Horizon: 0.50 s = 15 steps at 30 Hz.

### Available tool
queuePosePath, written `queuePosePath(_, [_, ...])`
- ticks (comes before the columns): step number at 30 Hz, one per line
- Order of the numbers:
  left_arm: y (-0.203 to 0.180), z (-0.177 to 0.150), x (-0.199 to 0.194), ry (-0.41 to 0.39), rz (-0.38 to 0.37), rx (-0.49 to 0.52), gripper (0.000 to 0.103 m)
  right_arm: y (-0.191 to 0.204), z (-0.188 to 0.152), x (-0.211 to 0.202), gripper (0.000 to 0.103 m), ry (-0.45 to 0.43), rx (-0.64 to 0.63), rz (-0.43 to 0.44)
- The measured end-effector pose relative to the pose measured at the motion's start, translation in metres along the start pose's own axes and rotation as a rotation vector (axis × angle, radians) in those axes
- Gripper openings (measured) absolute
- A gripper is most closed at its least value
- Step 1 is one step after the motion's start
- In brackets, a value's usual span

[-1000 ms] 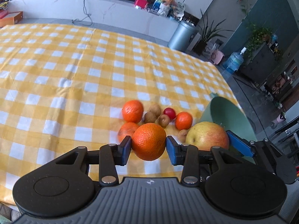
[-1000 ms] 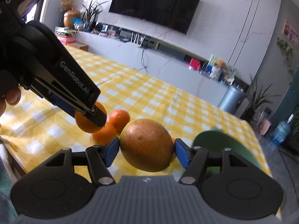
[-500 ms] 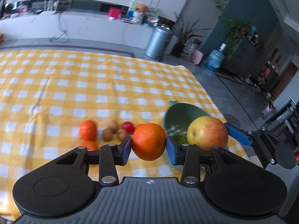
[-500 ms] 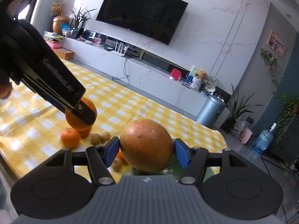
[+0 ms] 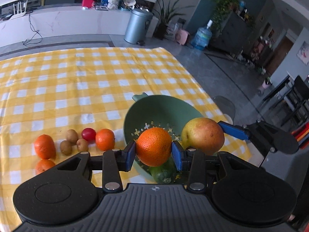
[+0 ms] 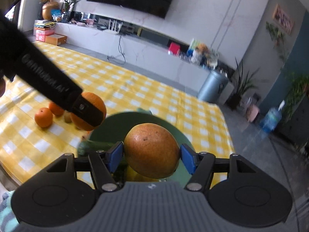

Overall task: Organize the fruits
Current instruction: 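Carry the tangerine with the left gripper while the right gripper carries the pear to the colander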

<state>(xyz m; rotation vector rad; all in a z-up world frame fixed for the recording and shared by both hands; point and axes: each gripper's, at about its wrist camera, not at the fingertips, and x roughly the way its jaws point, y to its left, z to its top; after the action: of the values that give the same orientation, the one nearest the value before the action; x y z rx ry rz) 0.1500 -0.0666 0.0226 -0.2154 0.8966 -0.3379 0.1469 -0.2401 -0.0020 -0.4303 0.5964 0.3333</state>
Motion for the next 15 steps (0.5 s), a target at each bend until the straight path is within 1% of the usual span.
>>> queuePosePath(5, [-0.002,0.007,0.022,0.047,-0.011,0.028,0.045,-0.011,-0.001,0.023,0.062,0.065,0.029,0.001])
queuePosePath(10, [-0.005,0.015,0.035,0.073,-0.002,0.064,0.044,-0.026,-0.004,0.047,0.062,0.133,0.106,0.042])
queuePosePath(15, [-0.010,0.023,0.049,0.087,0.009,0.103,0.044,-0.034,-0.004,0.057,0.062,0.132,0.150,0.040])
